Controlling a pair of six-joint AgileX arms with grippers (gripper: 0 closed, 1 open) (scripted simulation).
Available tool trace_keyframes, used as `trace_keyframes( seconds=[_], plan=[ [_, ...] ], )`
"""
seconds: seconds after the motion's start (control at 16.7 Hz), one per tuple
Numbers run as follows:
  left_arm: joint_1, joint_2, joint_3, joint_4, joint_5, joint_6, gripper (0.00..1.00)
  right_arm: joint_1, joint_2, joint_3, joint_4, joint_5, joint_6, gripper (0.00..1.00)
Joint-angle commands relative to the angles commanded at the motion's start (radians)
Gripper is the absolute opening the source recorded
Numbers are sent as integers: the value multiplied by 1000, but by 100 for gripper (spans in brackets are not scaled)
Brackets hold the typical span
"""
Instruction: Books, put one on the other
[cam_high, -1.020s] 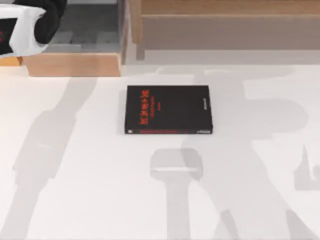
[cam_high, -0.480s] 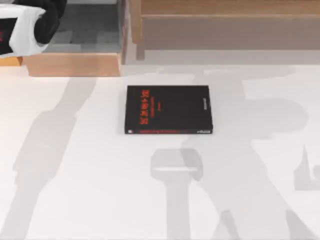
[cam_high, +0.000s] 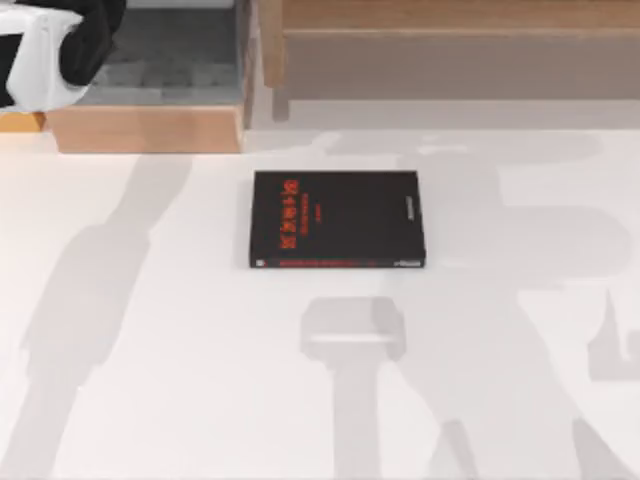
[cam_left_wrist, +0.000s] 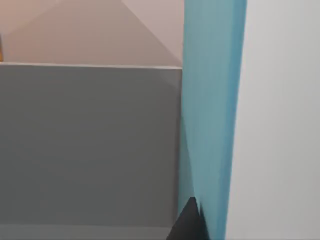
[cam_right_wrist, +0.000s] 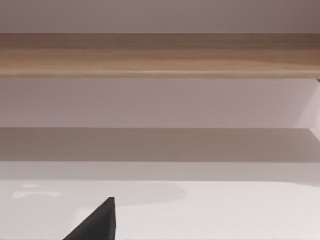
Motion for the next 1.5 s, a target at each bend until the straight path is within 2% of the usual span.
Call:
trace_keyframes(
  seconds=[0.24,0.48,1.08,1.26,1.5],
  plan=[
    [-6,-18,-2,-2,-16,21,0,0,0,0,0,0,0,100],
    [-65,-139,-28,-15,-96,130,0,0,0,0,0,0,0,100],
    [-390,-491,-137,-103,-369,586,0,0,0,0,0,0,0,100],
    [-486,-489,-182,-149,-420,722,0,0,0,0,0,0,0,100],
    [-568,-355,-240,-219,-449,880,0,0,0,0,0,0,0,100]
  ],
)
